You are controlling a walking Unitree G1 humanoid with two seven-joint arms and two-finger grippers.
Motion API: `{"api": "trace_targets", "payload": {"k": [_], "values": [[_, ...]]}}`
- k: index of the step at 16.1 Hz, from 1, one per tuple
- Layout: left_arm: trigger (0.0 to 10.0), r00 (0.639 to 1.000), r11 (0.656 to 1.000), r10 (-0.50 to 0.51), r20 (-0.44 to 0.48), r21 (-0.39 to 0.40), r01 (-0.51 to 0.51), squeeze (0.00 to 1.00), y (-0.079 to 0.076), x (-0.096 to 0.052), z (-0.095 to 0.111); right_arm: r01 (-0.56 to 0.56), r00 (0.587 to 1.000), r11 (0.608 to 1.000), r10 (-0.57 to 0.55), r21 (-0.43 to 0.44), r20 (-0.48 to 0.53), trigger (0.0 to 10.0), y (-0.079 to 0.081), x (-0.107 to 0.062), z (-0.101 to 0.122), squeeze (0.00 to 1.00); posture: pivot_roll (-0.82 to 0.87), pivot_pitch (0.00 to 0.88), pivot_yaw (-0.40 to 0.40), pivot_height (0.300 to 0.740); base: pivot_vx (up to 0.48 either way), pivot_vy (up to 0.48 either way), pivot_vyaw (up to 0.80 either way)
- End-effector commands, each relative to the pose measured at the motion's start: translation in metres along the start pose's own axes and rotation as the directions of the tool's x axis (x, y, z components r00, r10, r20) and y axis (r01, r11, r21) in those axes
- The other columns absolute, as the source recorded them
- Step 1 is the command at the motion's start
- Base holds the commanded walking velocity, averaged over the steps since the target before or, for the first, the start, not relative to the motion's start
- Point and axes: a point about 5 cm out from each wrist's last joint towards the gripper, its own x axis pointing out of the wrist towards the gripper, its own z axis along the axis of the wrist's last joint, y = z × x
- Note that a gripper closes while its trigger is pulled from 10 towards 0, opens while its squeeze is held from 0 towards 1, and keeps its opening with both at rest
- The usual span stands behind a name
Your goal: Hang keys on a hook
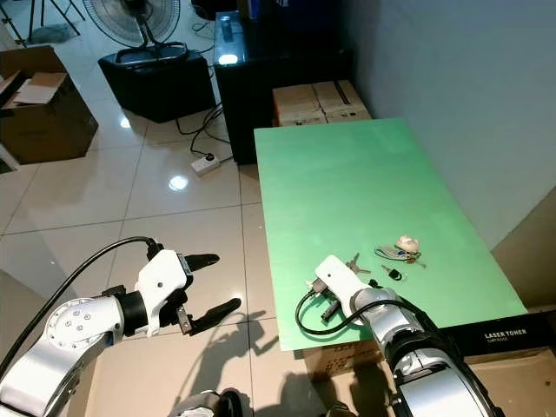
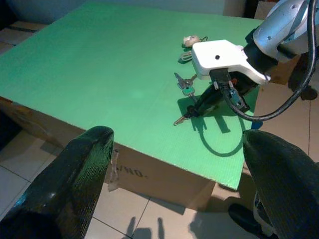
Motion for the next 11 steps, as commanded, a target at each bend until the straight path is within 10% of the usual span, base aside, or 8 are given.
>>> {"api": "trace_targets", "payload": {"k": [1, 6, 11], "values": [[10.0, 1.000, 1.000, -0.002, -0.008, 0.010, 0.002, 0.00, 0.000, -0.005, 0.001, -0.008, 1.000, 1.000, 0.007, 0.006, 0.015, 0.0, -0.001, 0.001, 0.005, 0.00, 0.07, 0.062, 0.109, 0.740, 0.000, 0.000, 0.00], [10.0, 1.000, 1.000, 0.001, -0.006, 0.011, -0.001, 0.00, -0.001, -0.004, 0.001, 0.015, 0.999, 1.000, -0.016, 0.010, 0.037, 0.0, -0.003, 0.000, 0.008, 0.00, 0.07, 0.058, 0.106, 0.740, 0.000, 0.000, 0.00], [10.0, 1.000, 1.000, 0.010, -0.002, 0.015, -0.010, 0.00, 0.000, -0.003, 0.001, 0.252, 0.942, 0.957, -0.276, 0.142, 0.191, 0.0, -0.027, -0.010, 0.027, 0.00, 0.06, 0.058, 0.106, 0.740, 0.000, 0.000, 0.00]]}}
